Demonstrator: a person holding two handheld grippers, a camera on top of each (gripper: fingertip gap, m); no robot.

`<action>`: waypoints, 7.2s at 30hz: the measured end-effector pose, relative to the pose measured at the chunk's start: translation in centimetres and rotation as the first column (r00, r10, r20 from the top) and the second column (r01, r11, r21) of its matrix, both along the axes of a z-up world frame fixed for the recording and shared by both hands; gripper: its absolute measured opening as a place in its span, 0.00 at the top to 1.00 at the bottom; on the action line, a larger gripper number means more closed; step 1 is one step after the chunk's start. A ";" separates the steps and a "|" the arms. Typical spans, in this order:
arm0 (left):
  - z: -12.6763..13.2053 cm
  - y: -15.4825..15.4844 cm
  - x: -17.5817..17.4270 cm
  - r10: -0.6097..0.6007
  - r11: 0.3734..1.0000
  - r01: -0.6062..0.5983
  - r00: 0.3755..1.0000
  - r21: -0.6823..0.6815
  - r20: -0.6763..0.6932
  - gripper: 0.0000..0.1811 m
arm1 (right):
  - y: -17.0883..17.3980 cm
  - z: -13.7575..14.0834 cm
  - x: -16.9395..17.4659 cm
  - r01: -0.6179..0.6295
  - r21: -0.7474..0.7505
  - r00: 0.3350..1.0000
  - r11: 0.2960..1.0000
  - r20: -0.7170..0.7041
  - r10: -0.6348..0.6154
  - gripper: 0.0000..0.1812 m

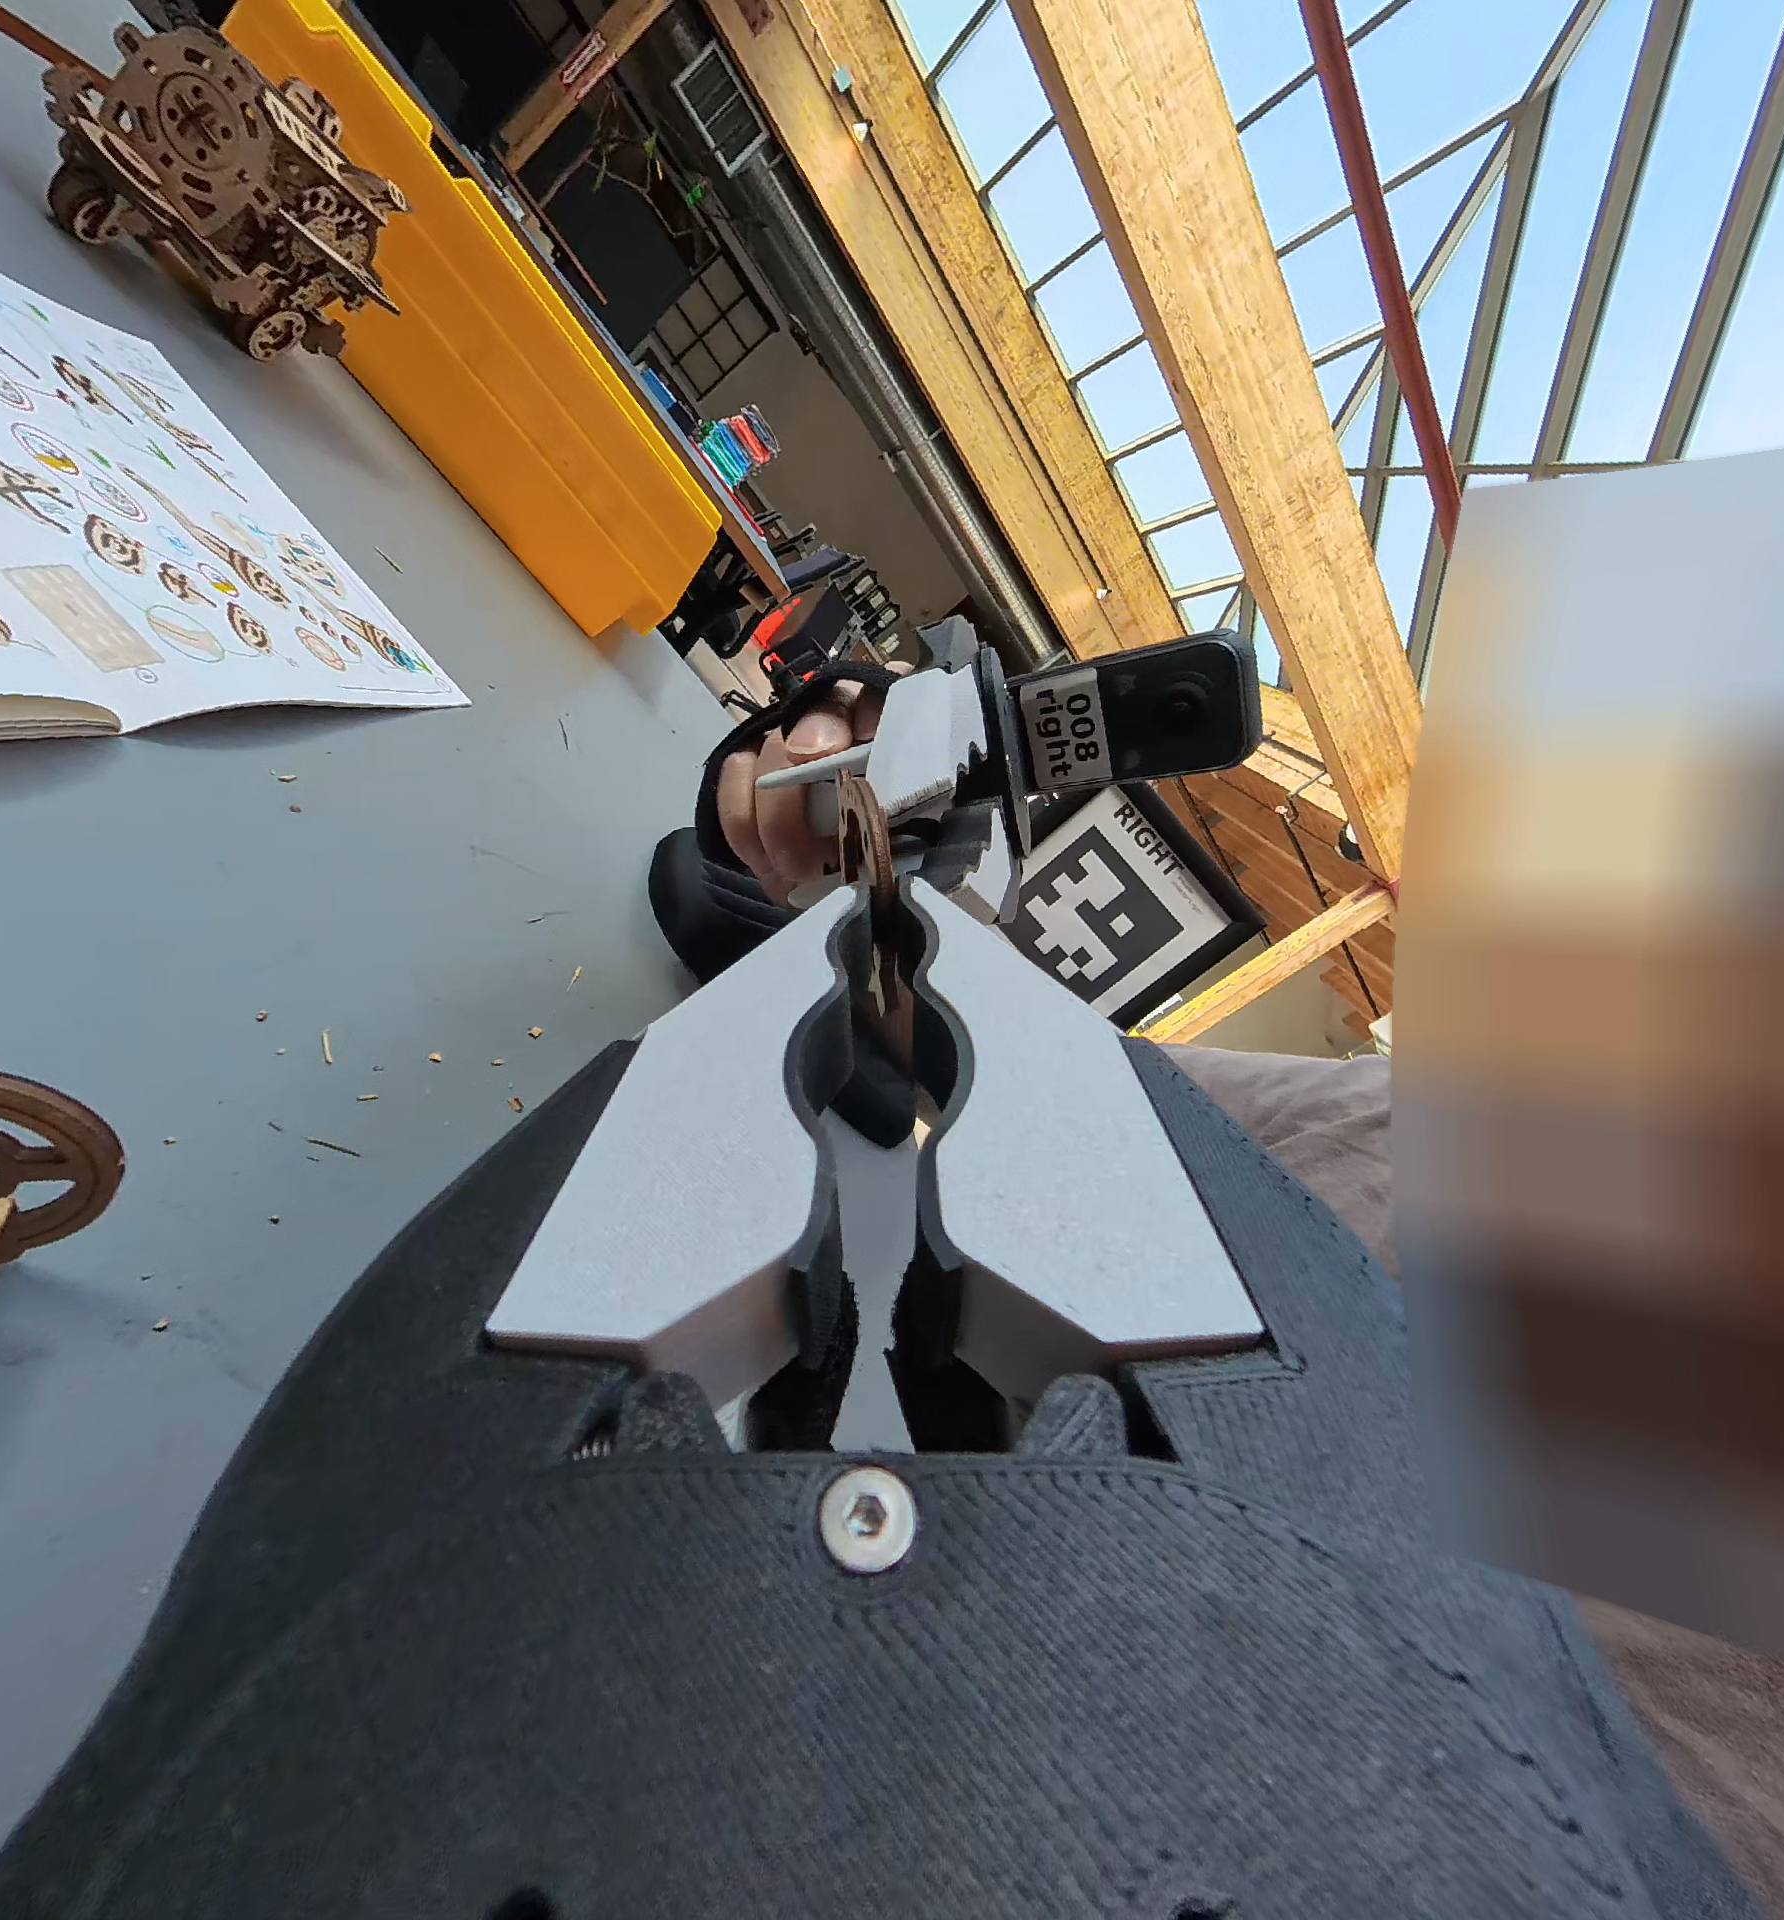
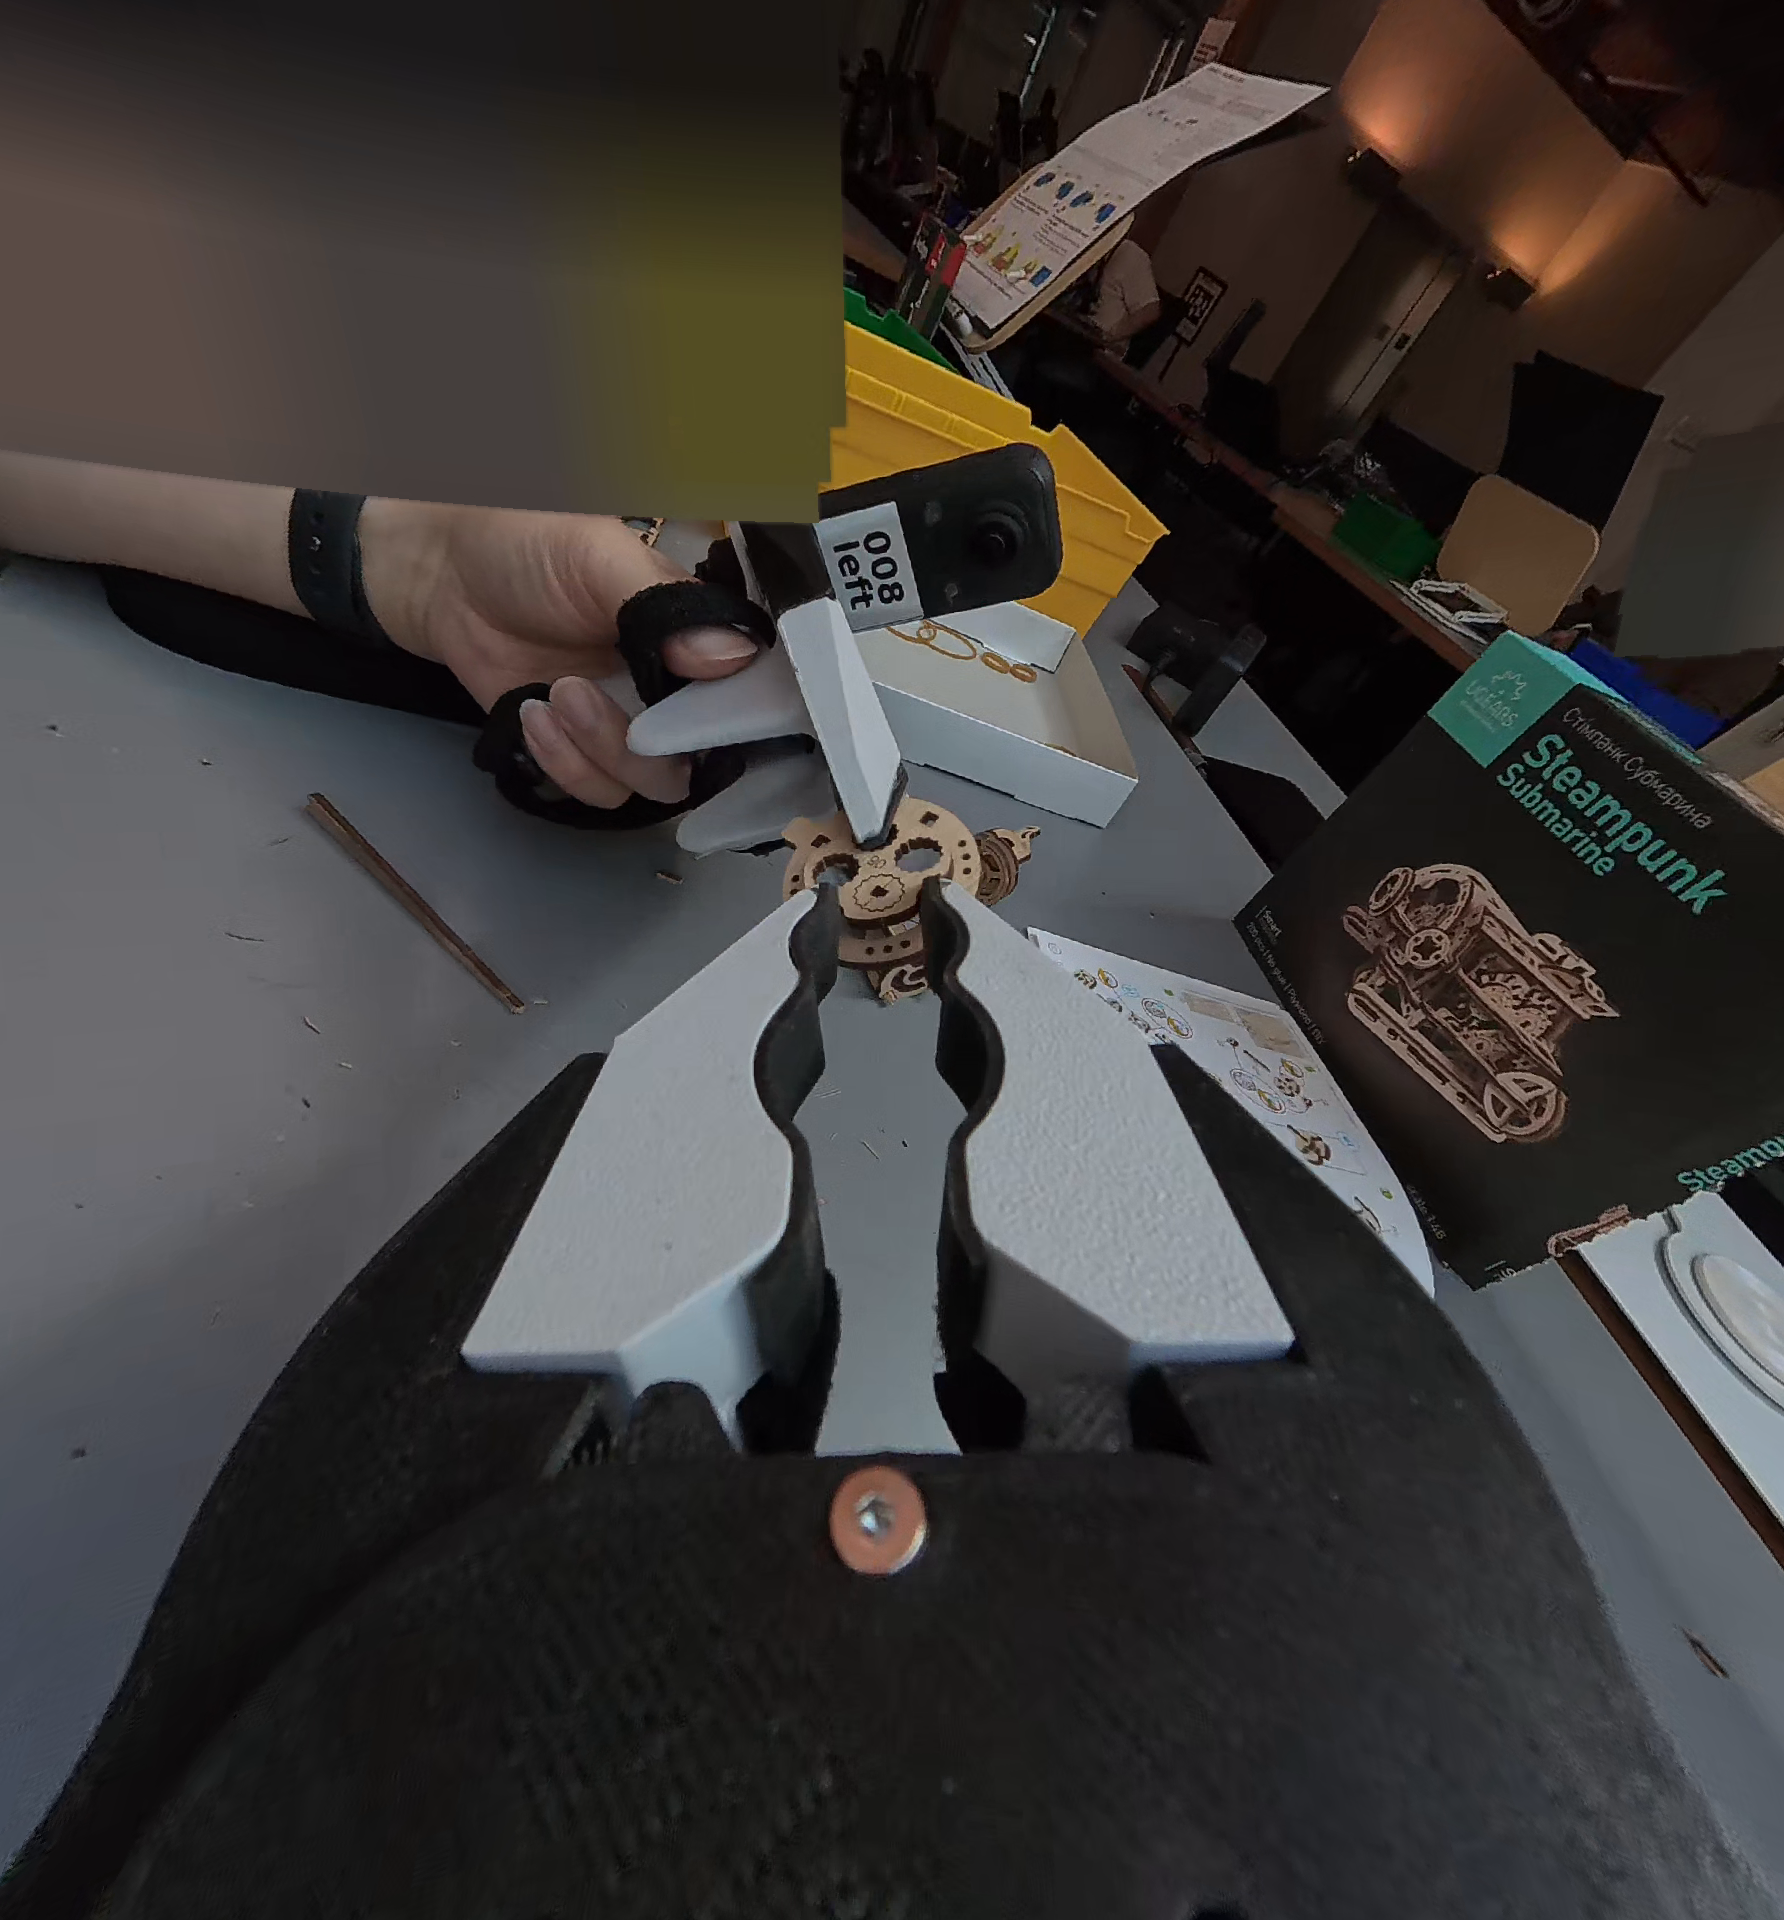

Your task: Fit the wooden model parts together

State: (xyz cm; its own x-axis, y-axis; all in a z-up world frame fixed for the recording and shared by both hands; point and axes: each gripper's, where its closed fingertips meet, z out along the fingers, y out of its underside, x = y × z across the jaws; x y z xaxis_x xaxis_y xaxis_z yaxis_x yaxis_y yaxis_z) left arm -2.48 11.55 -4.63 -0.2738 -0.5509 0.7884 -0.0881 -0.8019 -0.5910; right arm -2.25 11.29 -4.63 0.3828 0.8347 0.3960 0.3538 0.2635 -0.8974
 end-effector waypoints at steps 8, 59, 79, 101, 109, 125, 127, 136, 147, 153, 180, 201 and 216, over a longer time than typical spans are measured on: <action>1.0 -0.1 -0.3 -0.008 1.000 0.007 0.999 0.009 0.049 0.98 | 0.2 1.2 0.7 -0.027 -0.103 0.992 0.994 -0.127 0.014 0.93; -10.8 2.0 -42.8 0.569 0.637 -0.735 0.245 0.233 -0.785 0.90 | 0.3 1.9 1.7 -0.076 -0.185 0.979 0.980 -0.203 0.038 0.93; -11.4 1.7 -42.6 0.702 0.709 -0.194 0.099 0.678 -0.705 0.72 | 0.3 1.7 1.7 -0.075 -0.193 0.979 0.978 -0.201 0.036 0.93; -11.0 3.5 -41.3 0.750 0.645 -0.278 0.047 0.712 -0.660 0.77 | 0.4 1.6 1.9 -0.077 -0.203 0.980 0.976 -0.196 0.037 0.93; -3.8 3.4 -35.6 0.862 0.503 -0.372 0.154 0.780 -0.483 0.71 | 0.3 1.5 1.4 -0.094 -0.215 0.978 0.972 -0.204 0.050 0.93; -0.5 1.4 1.8 0.178 0.955 -0.057 0.893 0.290 -0.413 0.76 | -0.1 0.3 1.5 -0.023 -0.007 1.000 1.000 0.012 0.023 0.93; -0.9 1.6 2.6 0.150 0.962 -0.040 0.903 0.269 -0.403 0.78 | 0.1 0.3 1.7 -0.019 -0.003 1.000 1.000 0.016 0.019 0.93; -0.7 0.2 1.9 -0.016 0.983 0.070 0.953 0.169 -0.302 0.96 | 0.5 -0.7 1.7 -0.018 -0.021 0.999 1.000 0.047 0.019 0.93; -1.4 0.2 1.3 0.017 0.958 0.069 0.955 0.278 -0.295 1.00 | 0.7 -1.2 1.2 -0.087 -0.253 0.992 0.964 -0.111 0.060 0.90; -2.3 0.5 1.4 0.067 0.931 0.056 0.945 0.361 -0.321 1.00 | 1.1 -2.3 1.1 -0.243 -0.628 0.946 0.739 -0.322 0.038 0.93; -4.1 1.2 1.4 0.106 0.914 0.055 0.924 0.402 -0.367 0.98 | 1.5 -4.3 0.8 -0.333 -0.823 0.915 0.460 -0.400 -0.052 1.00; -4.2 0.5 1.6 0.060 0.925 0.089 0.926 0.370 -0.373 1.00 | 1.1 -4.4 0.6 -0.345 -0.814 0.916 0.468 -0.400 -0.019 0.99; -4.5 0.8 1.7 0.076 0.928 0.072 0.924 0.366 -0.374 1.00 | 1.5 -4.6 0.7 -0.332 -0.822 0.916 0.463 -0.399 -0.052 0.99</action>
State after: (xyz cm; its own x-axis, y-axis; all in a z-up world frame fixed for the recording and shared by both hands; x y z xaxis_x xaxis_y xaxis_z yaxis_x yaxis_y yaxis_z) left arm -0.80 12.34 -9.08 0.0027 -0.8198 0.5726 -0.3610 -0.5348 -0.7640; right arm -1.60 12.83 -9.22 0.1637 0.7168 -0.6778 0.0323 -0.6906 -0.7225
